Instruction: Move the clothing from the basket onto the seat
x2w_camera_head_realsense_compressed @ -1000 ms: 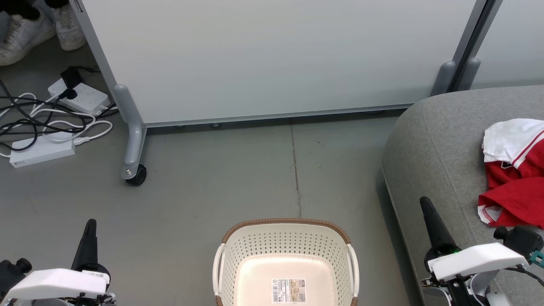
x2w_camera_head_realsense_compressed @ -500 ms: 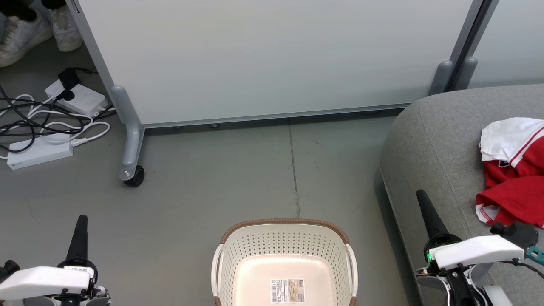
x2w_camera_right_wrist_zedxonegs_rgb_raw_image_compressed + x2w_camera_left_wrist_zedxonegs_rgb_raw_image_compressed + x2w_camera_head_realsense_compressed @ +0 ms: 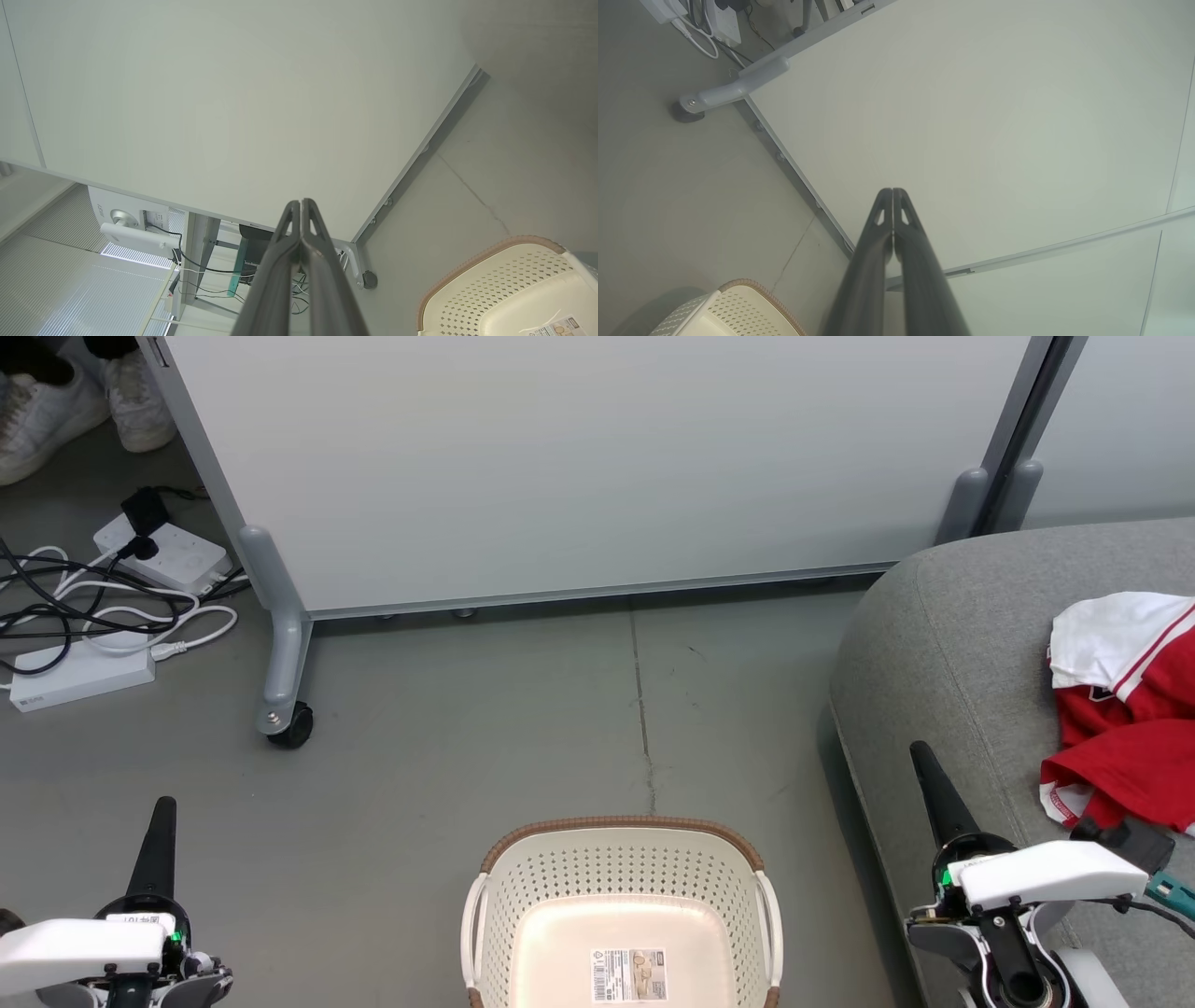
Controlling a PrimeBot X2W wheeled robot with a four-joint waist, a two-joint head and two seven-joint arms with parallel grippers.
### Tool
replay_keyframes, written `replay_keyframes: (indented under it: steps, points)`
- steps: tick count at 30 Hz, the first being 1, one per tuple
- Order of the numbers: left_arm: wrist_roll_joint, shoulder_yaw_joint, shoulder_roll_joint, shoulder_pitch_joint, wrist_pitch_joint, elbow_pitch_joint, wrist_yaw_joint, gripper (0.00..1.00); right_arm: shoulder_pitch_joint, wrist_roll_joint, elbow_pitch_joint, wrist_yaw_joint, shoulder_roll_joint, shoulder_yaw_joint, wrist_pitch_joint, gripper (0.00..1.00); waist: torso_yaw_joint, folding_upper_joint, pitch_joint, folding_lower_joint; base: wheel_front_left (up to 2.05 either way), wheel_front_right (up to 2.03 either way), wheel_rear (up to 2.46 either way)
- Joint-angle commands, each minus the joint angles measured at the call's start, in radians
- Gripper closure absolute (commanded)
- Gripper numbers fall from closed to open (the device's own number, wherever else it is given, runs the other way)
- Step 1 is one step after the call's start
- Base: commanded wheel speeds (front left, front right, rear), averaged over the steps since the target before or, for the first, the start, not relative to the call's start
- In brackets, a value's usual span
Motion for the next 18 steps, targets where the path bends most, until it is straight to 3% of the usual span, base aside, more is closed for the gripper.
replay_keyframes:
  steps: [1, 18]
  points:
    - [-0.024, 0.014, 0.004, -0.026, 0.007, -0.004, -0.007, 1.0, -0.025, 0.024, 0.003, 0.002, -0.009, 0.003, -0.005, 1.0, -0.001, -0.0001, 0.0, 0.0, 0.0, 0.0, 0.0]
    - [-0.147, 0.07, -0.014, -0.047, 0.061, 0.002, -0.02, 1.0, -0.061, 0.17, 0.042, 0.002, -0.011, 0.022, -0.01, 1.0, -0.009, -0.0001, -0.001, 0.0, 0.0, 0.0, 0.0]
